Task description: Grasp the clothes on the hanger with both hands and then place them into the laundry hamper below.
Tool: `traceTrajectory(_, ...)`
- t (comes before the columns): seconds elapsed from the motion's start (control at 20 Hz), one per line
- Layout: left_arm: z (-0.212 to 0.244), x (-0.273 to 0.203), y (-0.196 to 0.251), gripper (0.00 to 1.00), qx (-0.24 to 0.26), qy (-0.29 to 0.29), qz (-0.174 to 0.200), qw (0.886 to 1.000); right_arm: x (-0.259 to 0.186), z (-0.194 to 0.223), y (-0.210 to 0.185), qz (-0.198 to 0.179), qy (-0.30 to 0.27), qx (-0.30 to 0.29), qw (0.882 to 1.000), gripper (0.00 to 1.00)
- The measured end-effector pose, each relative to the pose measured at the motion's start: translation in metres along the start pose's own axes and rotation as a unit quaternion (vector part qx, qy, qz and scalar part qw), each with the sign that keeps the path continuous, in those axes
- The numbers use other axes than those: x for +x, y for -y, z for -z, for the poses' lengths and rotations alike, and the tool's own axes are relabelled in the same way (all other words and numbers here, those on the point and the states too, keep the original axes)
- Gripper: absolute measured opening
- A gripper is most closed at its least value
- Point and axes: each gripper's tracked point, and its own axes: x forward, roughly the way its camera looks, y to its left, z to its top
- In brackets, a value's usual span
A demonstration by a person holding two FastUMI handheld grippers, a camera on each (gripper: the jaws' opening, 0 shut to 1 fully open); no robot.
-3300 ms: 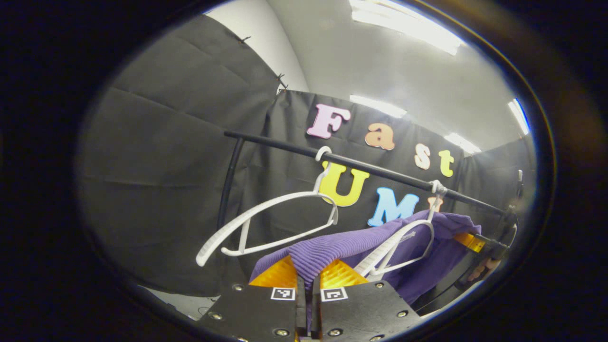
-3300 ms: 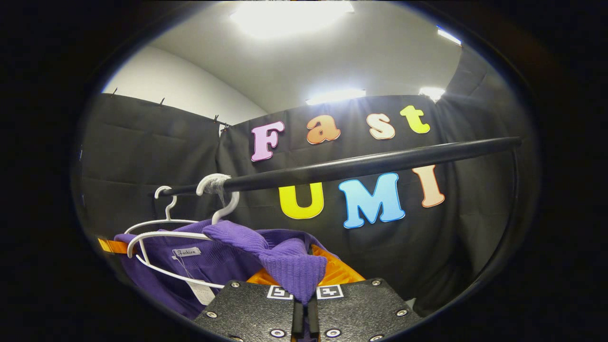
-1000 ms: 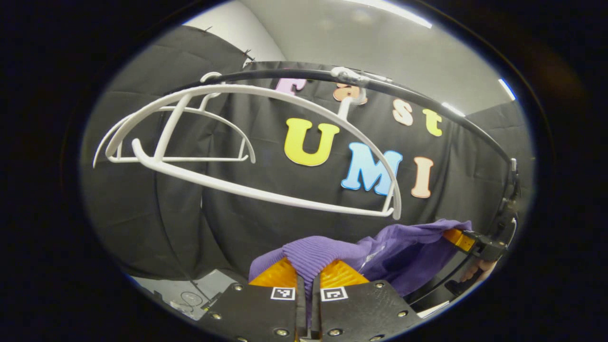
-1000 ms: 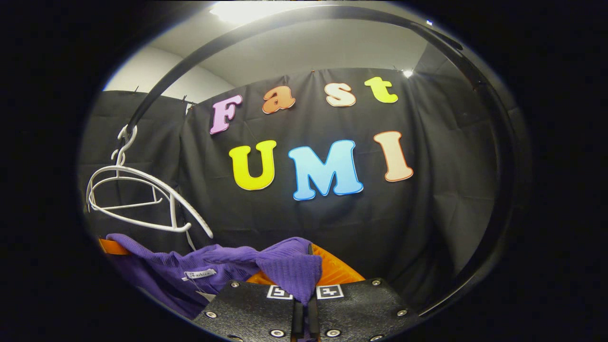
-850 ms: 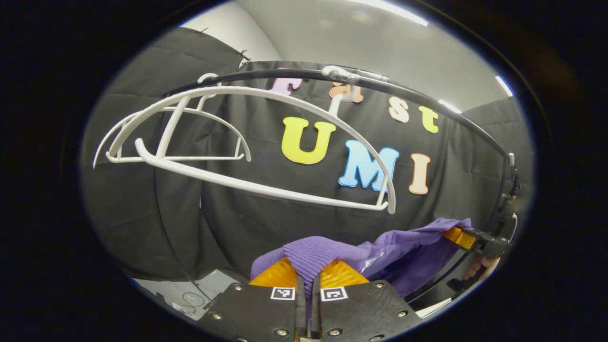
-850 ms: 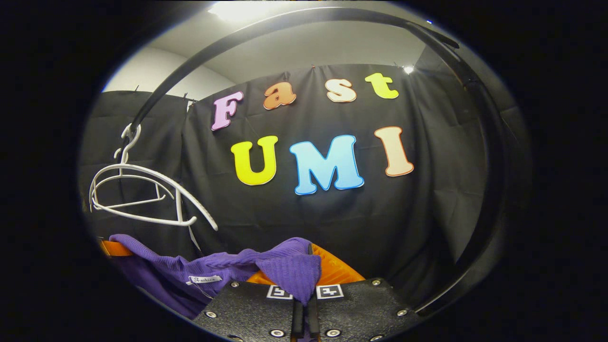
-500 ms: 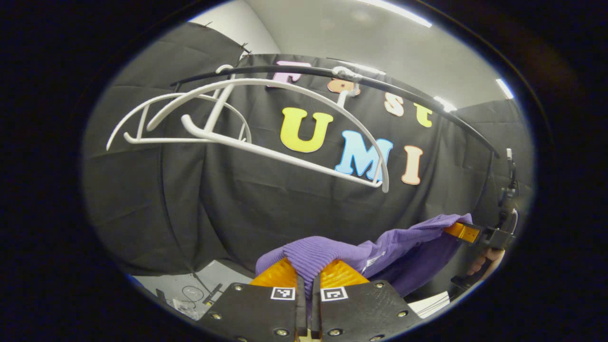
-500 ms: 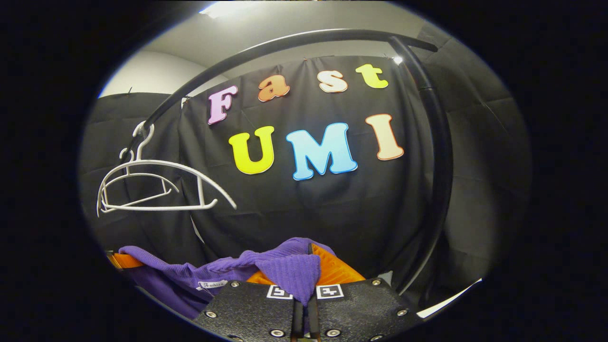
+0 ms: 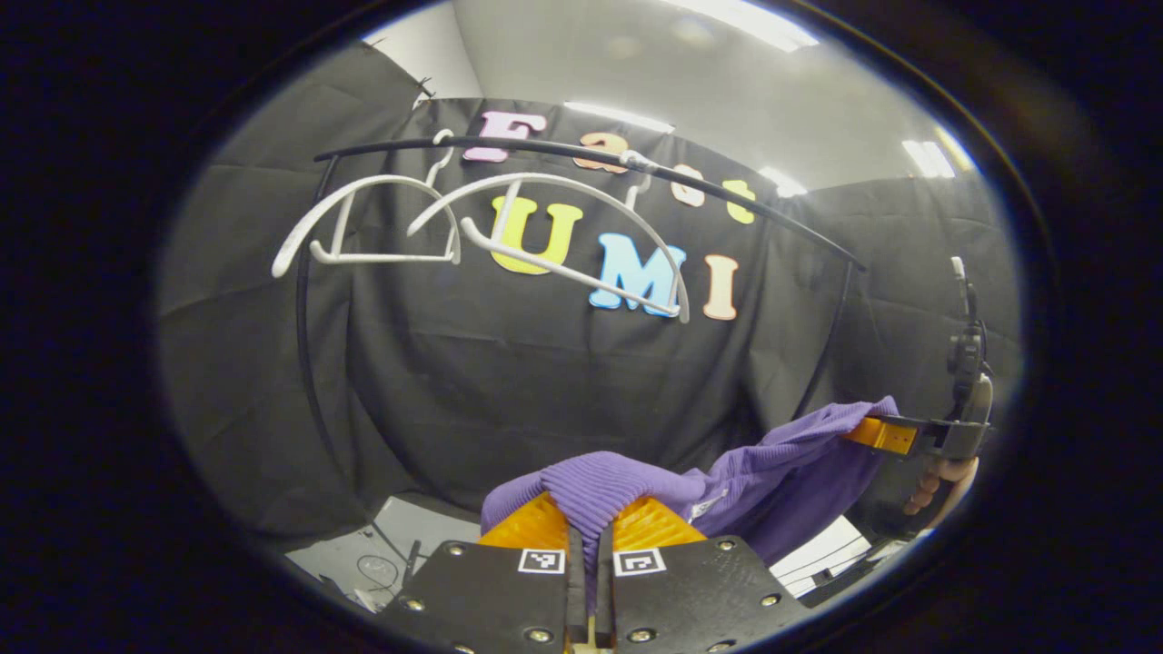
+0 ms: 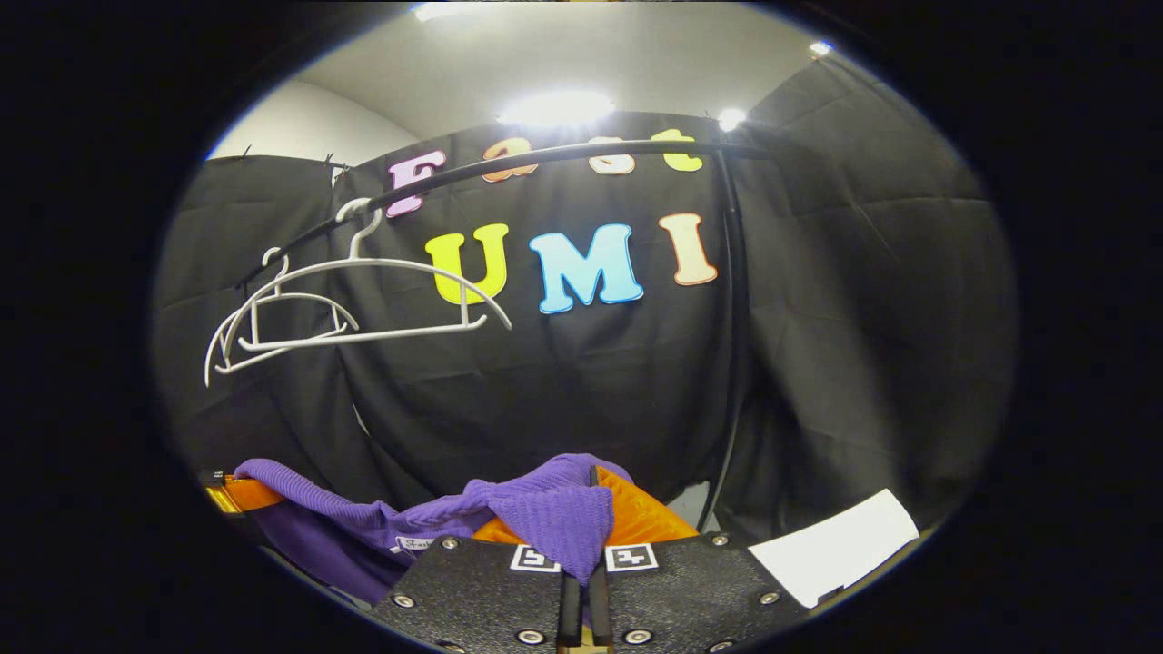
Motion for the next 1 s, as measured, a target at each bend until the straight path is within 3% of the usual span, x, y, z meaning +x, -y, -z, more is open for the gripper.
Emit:
traceTrajectory(0.25, 0.061, -0.016, -0.029, 0.0, 0.005, -0.045, -0.007, 0.999, -0.036, 0.06, -0.016, 0.011, -0.042, -0.004, 0.999, 0.05)
traceTrajectory(0.3, 0.073, -0.015, -0.035, 0.05, 0.013, -0.056, -0.014, 0.998, -0.036, 0.075, -0.021, 0.008, -0.056, -0.006, 0.998, 0.05)
traceTrajectory(0.4, 0.103, -0.012, -0.045, 0.05, 0.023, -0.082, -0.023, 0.996, -0.036, 0.096, -0.031, -0.006, -0.084, -0.019, 0.996, 0.05)
traceTrajectory(0.45, 0.119, -0.011, -0.048, 0.0, 0.021, -0.094, -0.026, 0.995, -0.035, 0.107, -0.035, -0.013, -0.095, -0.025, 0.995, 0.05)
traceTrajectory(0.65, 0.164, 0.011, -0.056, 0.09, 0.009, -0.144, -0.036, 0.989, -0.026, 0.162, -0.048, -0.029, -0.143, -0.017, 0.989, 0.05)
traceTrajectory(0.8, 0.194, 0.018, -0.05, 0.05, 0.045, -0.177, -0.041, 0.982, -0.009, 0.204, -0.048, -0.02, -0.174, -0.008, 0.984, 0.05)
traceTrajectory(0.85, 0.206, 0.021, -0.05, 0.09, 0.046, -0.183, -0.039, 0.981, -0.004, 0.217, -0.047, -0.013, -0.188, -0.004, 0.982, 0.05)
traceTrajectory(1.0, 0.248, 0.041, -0.06, 0.05, 0.039, -0.2, -0.029, 0.978, 0.009, 0.25, -0.041, 0.009, -0.218, 0.017, 0.976, 0.06)
